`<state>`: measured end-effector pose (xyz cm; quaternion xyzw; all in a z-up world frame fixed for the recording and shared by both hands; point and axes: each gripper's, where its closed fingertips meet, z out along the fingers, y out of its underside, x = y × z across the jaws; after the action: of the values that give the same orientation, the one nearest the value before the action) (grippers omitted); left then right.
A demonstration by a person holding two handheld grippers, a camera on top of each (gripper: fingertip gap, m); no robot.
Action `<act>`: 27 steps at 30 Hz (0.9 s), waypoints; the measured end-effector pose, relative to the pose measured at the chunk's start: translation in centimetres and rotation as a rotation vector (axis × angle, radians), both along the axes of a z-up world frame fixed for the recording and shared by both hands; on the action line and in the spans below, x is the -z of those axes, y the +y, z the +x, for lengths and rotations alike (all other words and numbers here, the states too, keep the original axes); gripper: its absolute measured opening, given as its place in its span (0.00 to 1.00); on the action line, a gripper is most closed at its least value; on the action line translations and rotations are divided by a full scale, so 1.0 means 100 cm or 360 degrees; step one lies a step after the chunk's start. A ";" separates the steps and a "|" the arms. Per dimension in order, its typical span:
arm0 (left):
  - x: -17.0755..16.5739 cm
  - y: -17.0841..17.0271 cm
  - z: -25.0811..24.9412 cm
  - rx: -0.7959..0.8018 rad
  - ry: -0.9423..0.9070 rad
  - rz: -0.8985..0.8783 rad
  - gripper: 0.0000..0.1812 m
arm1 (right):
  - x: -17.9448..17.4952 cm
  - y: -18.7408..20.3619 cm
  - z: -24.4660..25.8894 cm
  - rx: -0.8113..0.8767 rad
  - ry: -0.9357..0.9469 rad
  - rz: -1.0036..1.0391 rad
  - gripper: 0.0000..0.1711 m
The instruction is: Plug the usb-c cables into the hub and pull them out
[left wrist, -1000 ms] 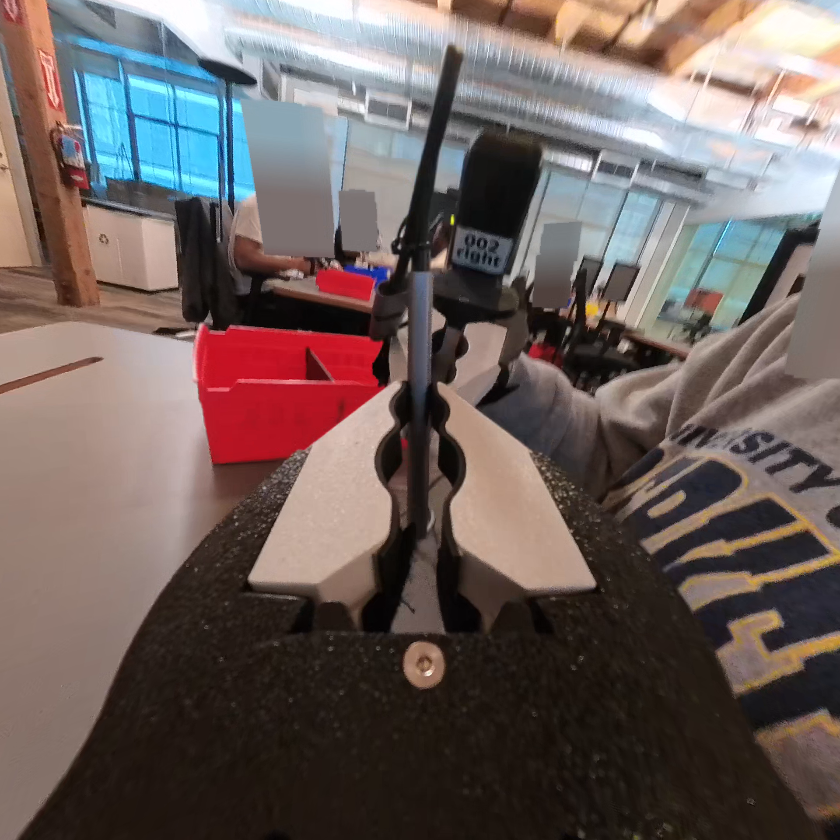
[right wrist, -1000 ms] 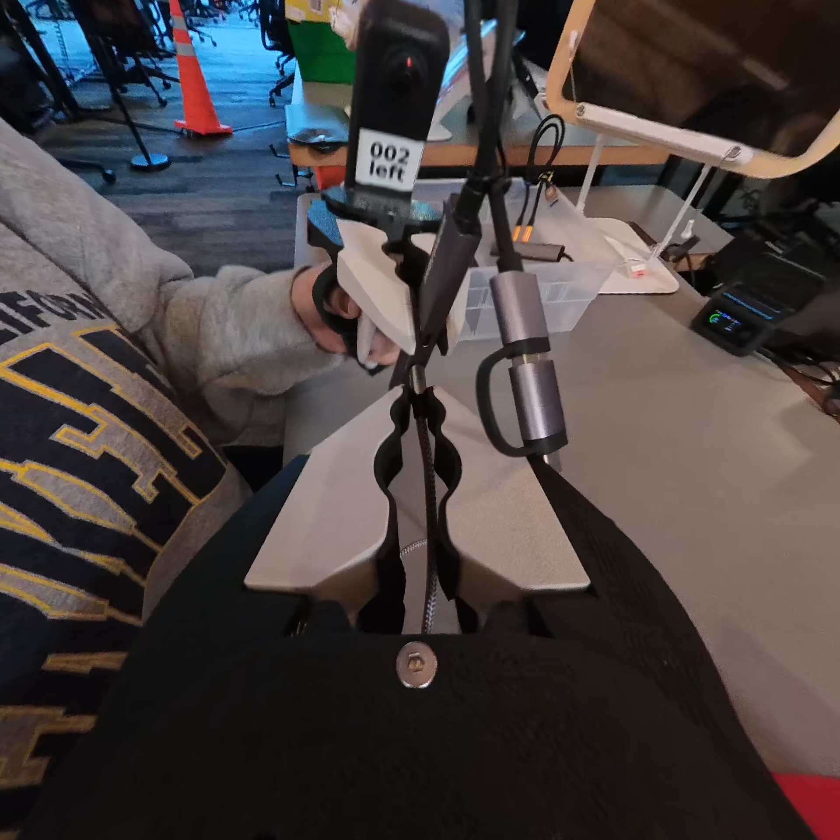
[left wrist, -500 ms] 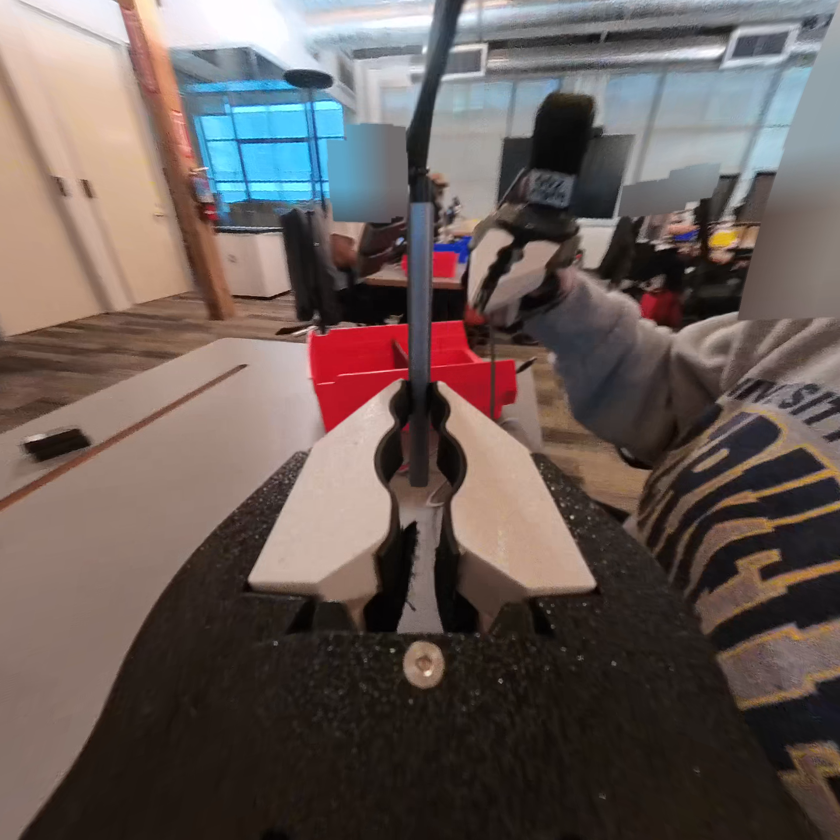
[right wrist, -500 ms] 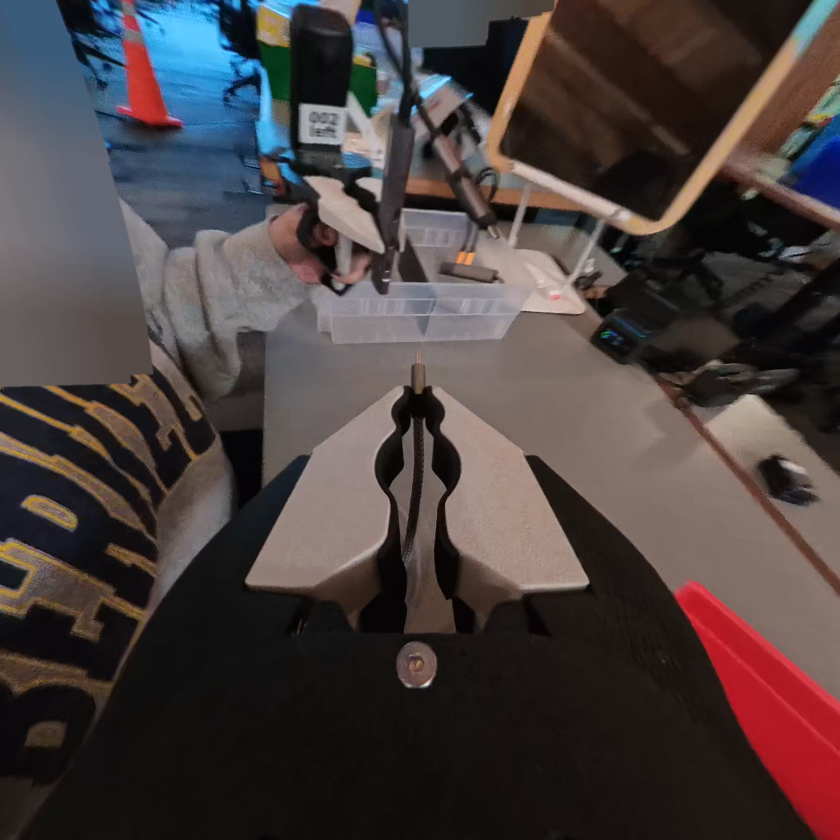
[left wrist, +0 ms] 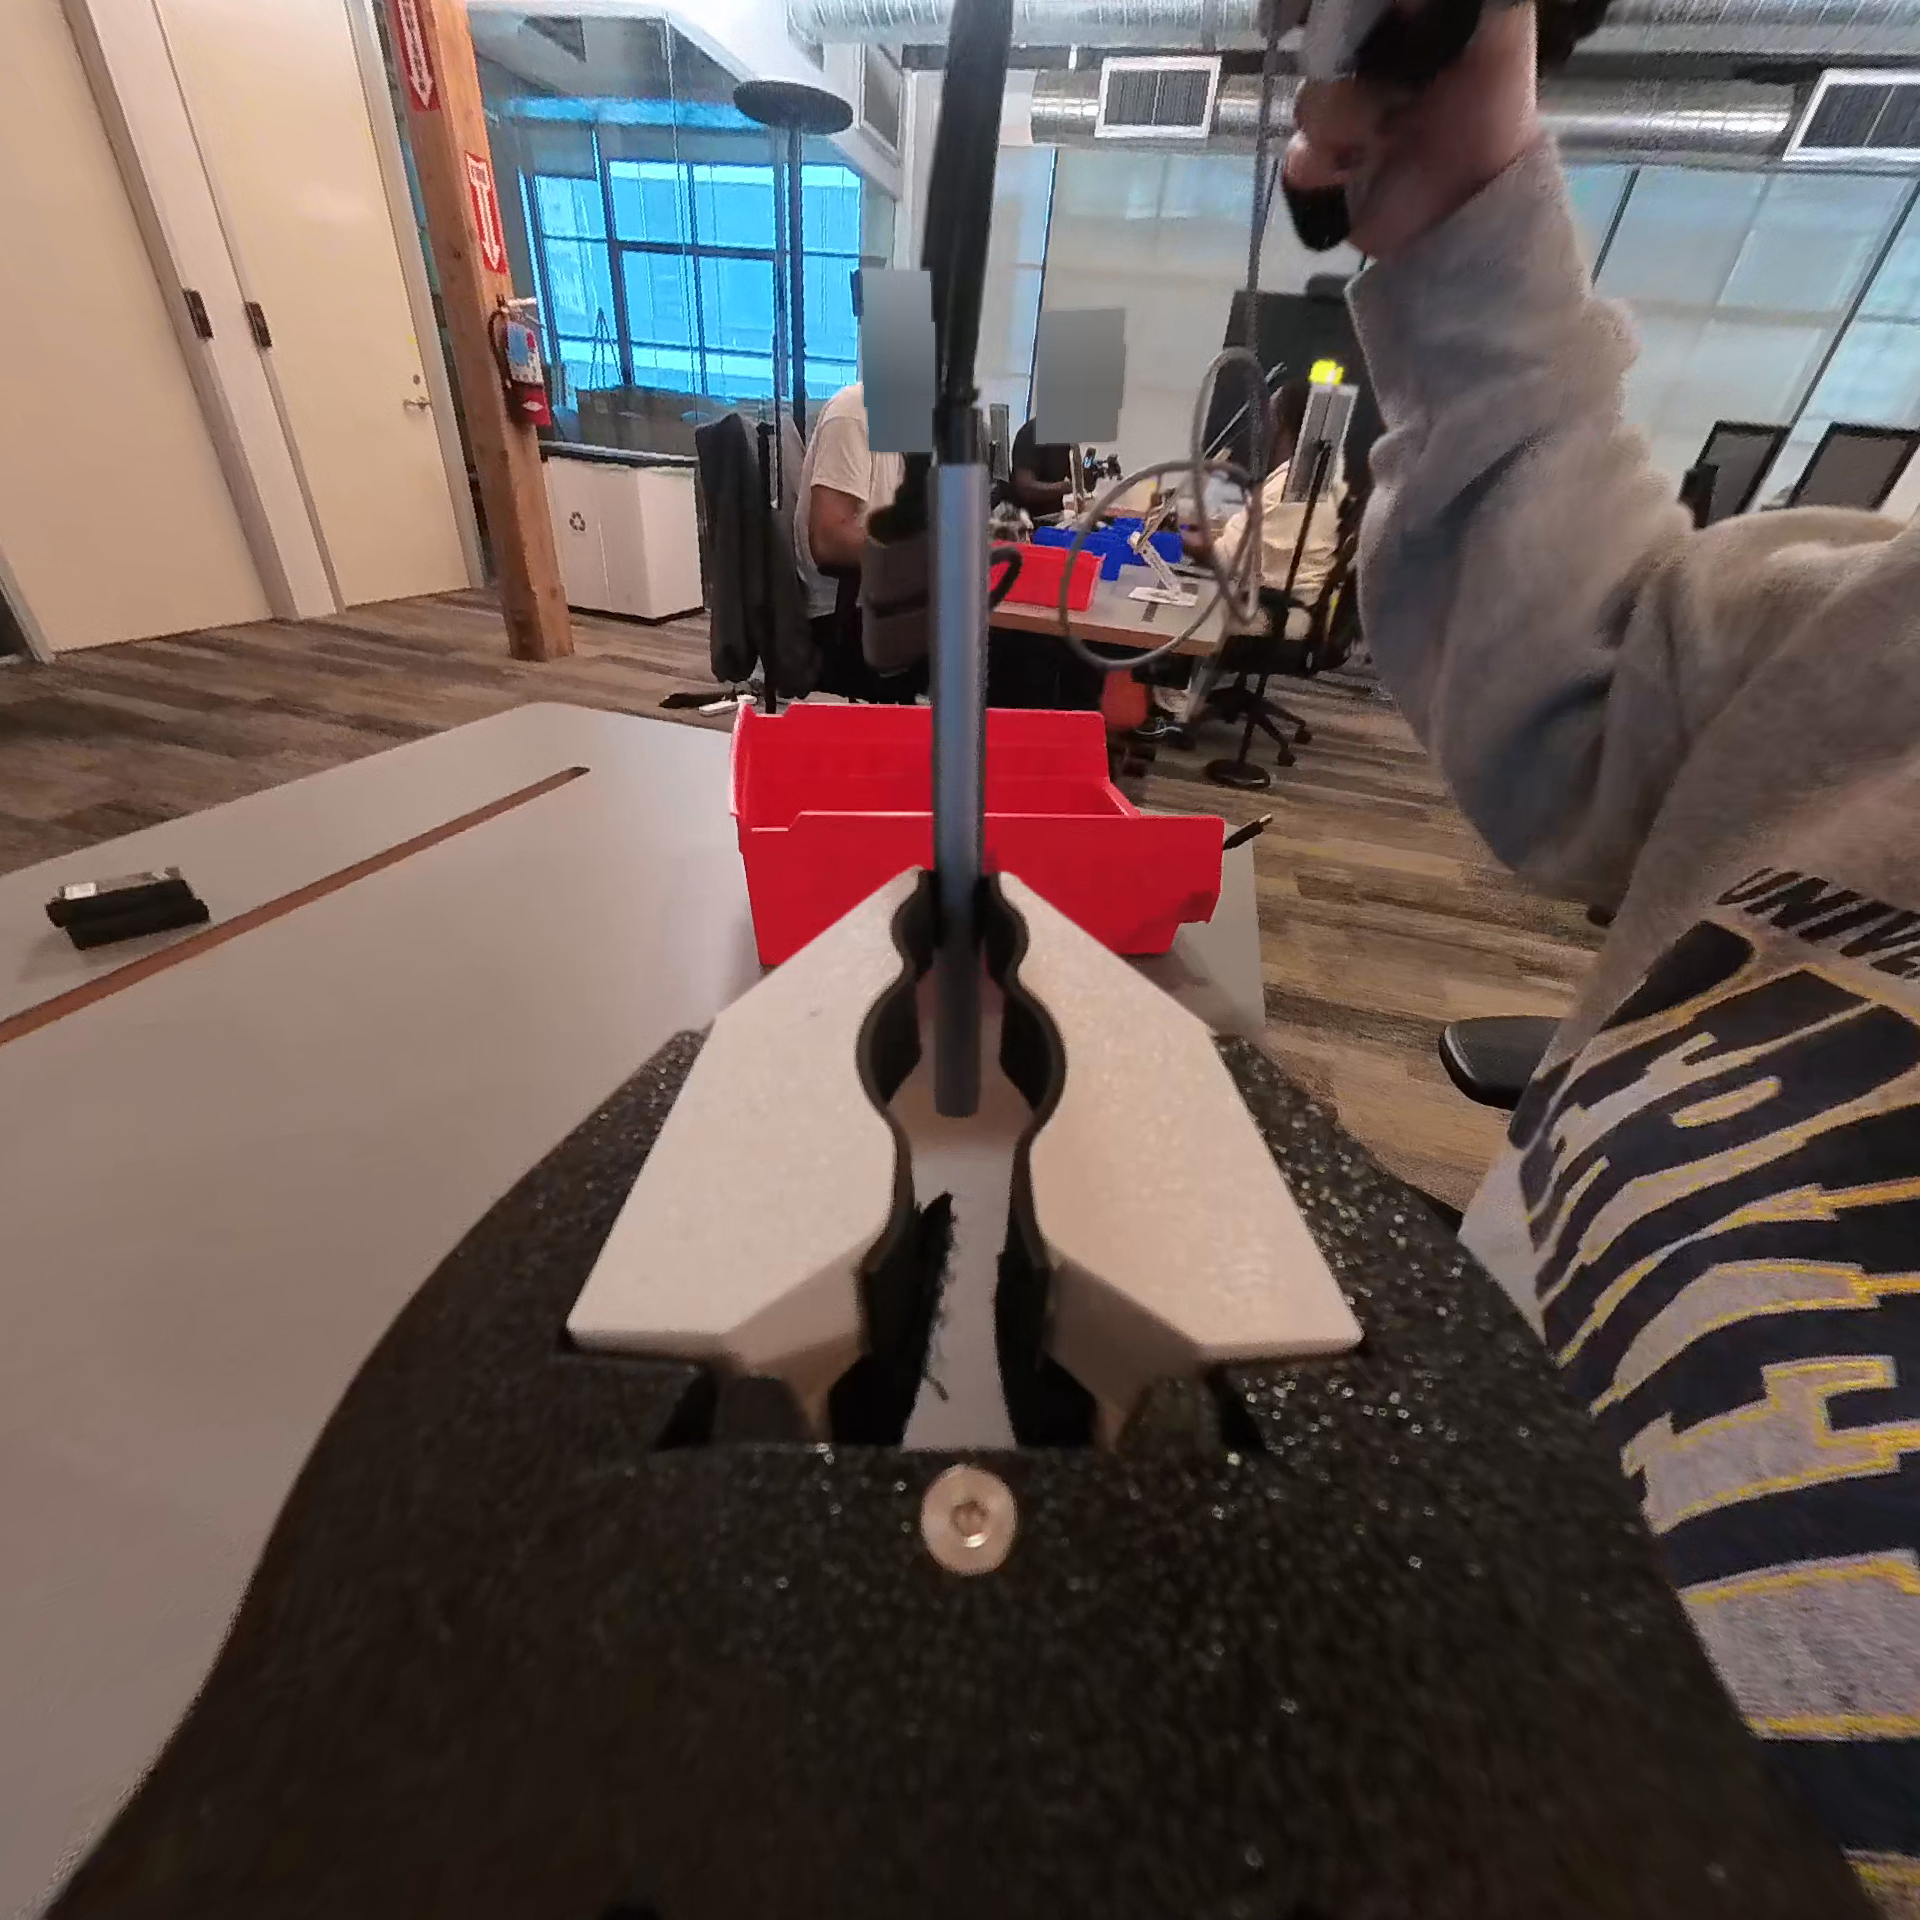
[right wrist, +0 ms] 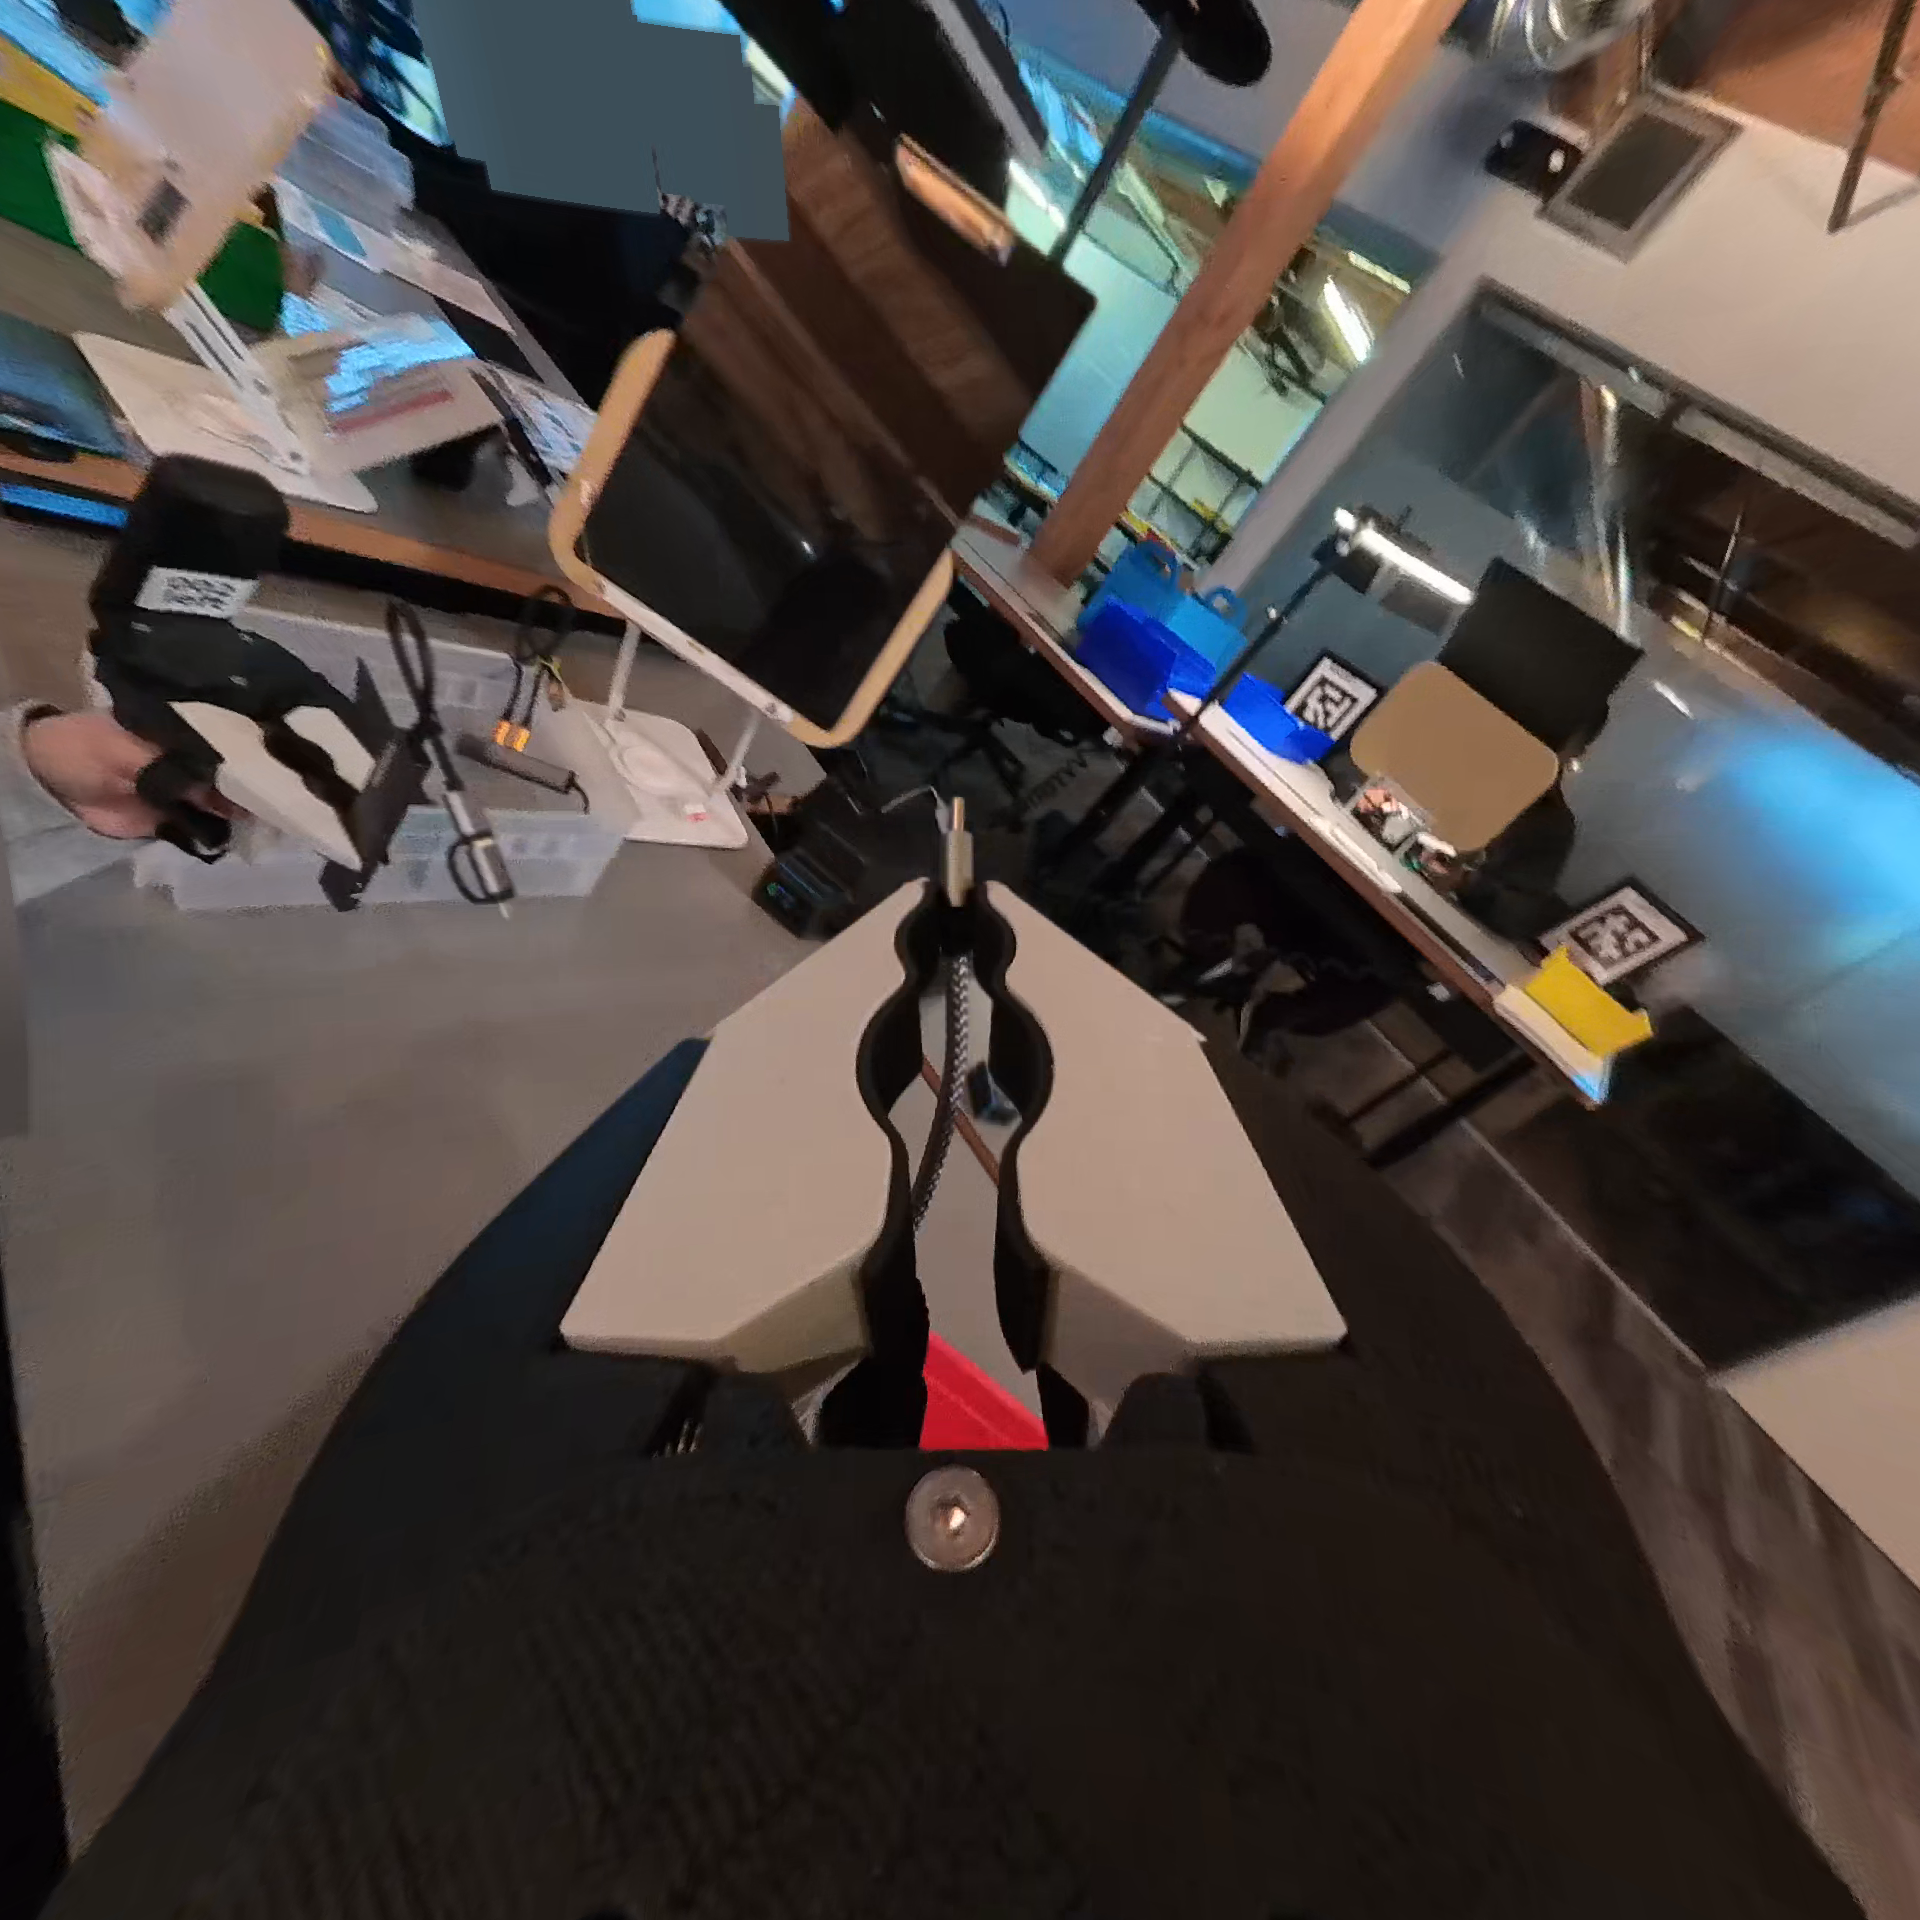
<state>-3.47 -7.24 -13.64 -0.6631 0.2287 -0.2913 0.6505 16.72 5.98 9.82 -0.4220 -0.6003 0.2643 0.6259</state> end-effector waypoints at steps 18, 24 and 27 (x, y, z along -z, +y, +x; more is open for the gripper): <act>0.020 0.018 0.018 -0.0002 0.0005 -0.0121 0.04 | 0.364 0.095 0.083 0.0556 -0.1473 -0.0483 0.03; 0.023 0.025 0.030 -0.0015 0.0076 -0.0135 0.04 | 0.324 0.107 0.074 0.0870 -0.1383 -0.0438 0.39; 0.023 0.026 0.040 0.0014 0.0110 -0.0105 0.04 | 0.252 0.082 0.029 0.0784 -0.1047 -0.0225 0.62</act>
<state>0.49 -4.59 -15.89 -0.6929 0.2442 -0.2785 0.6186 19.66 14.17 -15.36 -0.6569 -0.6298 -0.0016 0.4147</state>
